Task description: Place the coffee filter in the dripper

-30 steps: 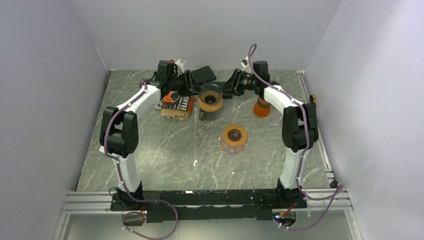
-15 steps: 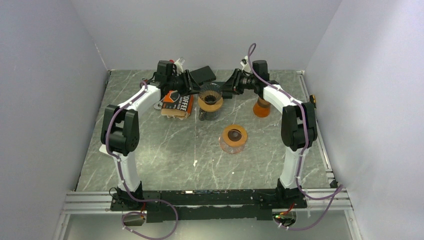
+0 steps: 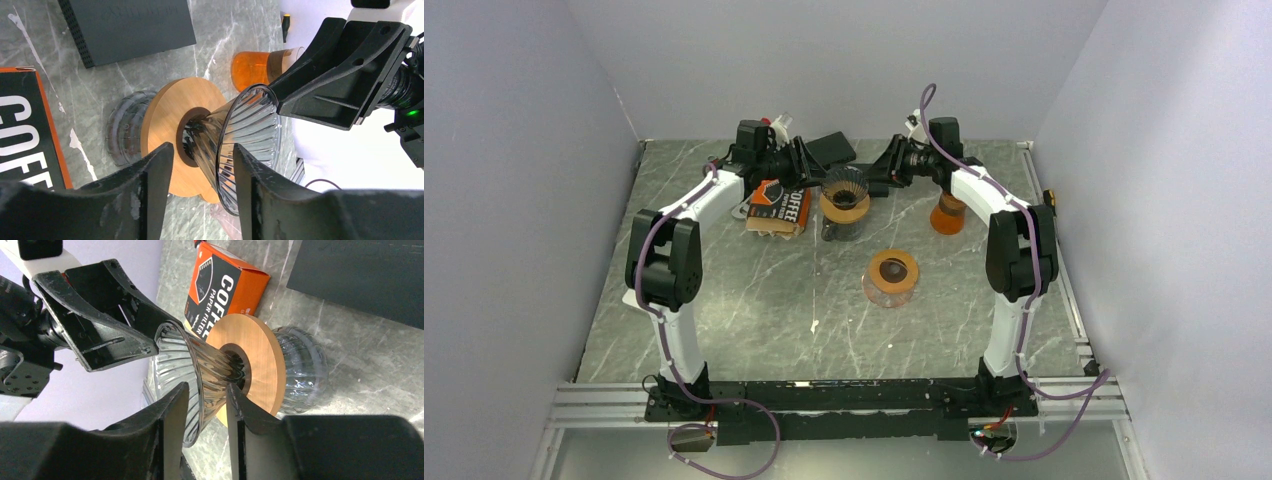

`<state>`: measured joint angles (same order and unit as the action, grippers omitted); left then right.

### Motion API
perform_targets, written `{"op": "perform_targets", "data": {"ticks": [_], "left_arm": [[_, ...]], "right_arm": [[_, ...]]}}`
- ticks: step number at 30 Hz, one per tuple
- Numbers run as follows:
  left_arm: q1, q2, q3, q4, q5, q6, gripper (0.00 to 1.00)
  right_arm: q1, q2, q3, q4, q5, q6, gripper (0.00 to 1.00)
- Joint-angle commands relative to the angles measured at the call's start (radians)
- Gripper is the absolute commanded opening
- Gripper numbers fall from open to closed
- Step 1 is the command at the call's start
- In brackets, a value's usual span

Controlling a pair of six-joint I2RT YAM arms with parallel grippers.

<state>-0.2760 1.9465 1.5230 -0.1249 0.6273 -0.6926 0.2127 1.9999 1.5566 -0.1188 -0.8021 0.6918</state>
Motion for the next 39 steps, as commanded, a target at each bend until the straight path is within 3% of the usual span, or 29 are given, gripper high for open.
{"op": "perform_targets", "data": {"ticks": [1,4,10,20,23,29,34,39], "left_arm": [[0.006,-0.044,-0.017,0.090,0.054,0.002,0.57],[0.007,-0.089,-0.023,0.101,0.044,0.021,0.66],[0.008,-0.261,-0.107,0.113,-0.057,0.101,0.79],[0.008,-0.661,-0.421,-0.003,-0.431,0.246,0.95],[0.008,-0.745,-0.532,-0.054,-0.556,0.225,0.95],[0.014,-0.809,-0.706,-0.143,-0.694,0.099,0.83],[0.043,-0.768,-0.760,-0.098,-0.628,0.038,0.78],[0.103,-0.653,-0.732,-0.048,-0.469,0.001,0.75]], "right_arm": [[-0.004,-0.032,0.054,0.007,0.000,-0.016,0.42],[-0.004,-0.073,0.045,0.024,0.002,-0.015,0.52],[-0.004,-0.210,-0.004,-0.001,0.082,-0.070,0.62],[-0.004,-0.532,-0.247,-0.061,0.326,-0.195,0.63],[-0.004,-0.598,-0.317,-0.078,0.369,-0.218,0.62],[-0.006,-0.660,-0.403,-0.113,0.385,-0.247,0.62],[-0.006,-0.706,-0.477,-0.119,0.416,-0.258,0.62],[-0.006,-0.741,-0.525,-0.141,0.444,-0.269,0.62]]}}
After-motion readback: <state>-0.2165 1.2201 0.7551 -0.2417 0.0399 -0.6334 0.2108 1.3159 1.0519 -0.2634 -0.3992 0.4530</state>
